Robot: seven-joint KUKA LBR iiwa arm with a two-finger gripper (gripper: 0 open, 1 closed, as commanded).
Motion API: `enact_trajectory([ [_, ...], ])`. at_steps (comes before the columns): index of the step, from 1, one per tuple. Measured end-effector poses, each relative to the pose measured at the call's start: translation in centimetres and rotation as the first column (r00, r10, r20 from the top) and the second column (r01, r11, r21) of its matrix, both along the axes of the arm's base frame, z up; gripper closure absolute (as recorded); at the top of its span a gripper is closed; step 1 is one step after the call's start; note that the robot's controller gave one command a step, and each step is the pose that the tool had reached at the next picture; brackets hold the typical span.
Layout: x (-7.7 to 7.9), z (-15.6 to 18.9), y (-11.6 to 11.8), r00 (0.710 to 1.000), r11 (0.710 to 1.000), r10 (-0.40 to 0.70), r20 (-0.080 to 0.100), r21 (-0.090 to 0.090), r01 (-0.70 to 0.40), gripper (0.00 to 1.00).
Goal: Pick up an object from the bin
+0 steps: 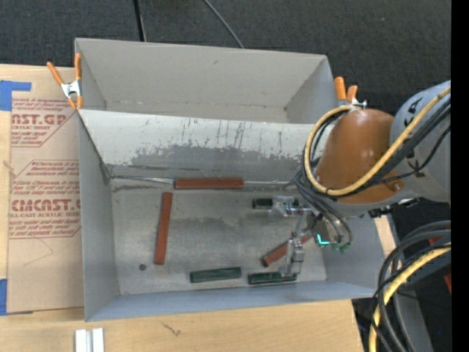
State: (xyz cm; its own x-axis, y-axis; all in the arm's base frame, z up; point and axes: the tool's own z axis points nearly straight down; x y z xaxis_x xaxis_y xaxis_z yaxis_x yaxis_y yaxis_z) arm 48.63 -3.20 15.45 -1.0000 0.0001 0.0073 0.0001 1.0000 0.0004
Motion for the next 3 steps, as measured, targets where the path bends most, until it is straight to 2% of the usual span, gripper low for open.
enact_trajectory([
  [1, 0.2, 0.3, 0.0, 1.000, 1.000, 0.000, 0.007, 0.000, 0.000, 0.00],
  [2, 1.2, -8.5, -5.7, 0.983, 0.983, 0.184, 0.008, 0.000, -0.184, 1.00],
  [3, 1.2, -8.5, -5.7, 0.983, 0.983, 0.184, 0.008, 0.000, -0.184, 1.00],
])
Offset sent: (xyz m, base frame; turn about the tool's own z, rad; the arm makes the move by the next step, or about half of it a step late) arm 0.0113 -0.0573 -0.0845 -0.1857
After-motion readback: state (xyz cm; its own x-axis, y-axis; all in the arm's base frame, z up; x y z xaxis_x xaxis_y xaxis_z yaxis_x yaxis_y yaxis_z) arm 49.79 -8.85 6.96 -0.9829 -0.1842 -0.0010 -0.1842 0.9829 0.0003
